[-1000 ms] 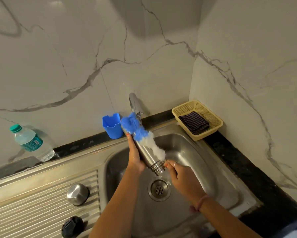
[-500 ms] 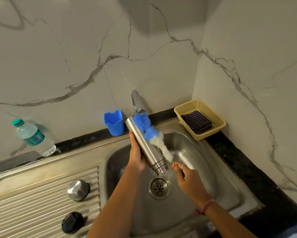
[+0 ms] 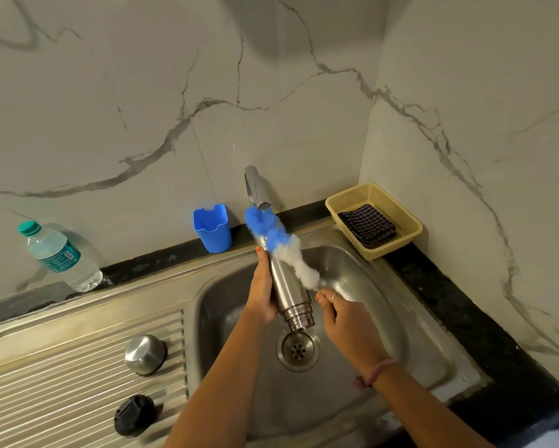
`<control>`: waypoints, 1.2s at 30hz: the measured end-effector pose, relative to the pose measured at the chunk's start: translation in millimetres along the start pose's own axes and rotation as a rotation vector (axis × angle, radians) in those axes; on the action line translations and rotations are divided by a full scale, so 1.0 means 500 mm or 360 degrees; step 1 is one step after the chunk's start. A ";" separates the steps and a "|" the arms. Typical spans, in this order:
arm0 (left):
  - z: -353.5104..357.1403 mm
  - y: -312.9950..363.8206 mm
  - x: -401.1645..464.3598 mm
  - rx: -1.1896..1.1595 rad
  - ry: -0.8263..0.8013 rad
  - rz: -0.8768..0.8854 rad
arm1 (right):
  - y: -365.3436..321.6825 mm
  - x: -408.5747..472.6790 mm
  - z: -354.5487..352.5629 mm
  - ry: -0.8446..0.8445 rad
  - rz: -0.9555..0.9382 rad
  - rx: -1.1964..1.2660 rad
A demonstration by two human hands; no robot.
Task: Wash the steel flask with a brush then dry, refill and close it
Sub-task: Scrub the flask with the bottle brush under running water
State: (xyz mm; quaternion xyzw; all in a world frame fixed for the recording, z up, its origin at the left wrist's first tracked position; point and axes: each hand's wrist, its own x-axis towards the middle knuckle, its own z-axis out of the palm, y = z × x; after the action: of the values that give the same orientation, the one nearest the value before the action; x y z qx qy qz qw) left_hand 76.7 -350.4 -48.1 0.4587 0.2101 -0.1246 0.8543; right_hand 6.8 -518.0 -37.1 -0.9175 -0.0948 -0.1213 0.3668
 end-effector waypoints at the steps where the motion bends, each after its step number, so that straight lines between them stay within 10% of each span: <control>1: 0.002 -0.001 -0.002 -0.0024 -0.0013 -0.0001 | -0.002 -0.003 -0.002 0.0028 -0.0062 -0.0065; 36: 0.026 0.011 0.003 -0.0346 -0.0064 0.0158 | 0.026 -0.076 -0.047 -0.0105 0.0143 0.0266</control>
State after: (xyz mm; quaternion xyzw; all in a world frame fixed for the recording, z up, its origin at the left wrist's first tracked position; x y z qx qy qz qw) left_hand 83.5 -358.5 -38.7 0.3706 0.1821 -0.0677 0.9082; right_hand -29.5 -546.8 -40.2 -0.8905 -0.0752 -0.0661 0.4438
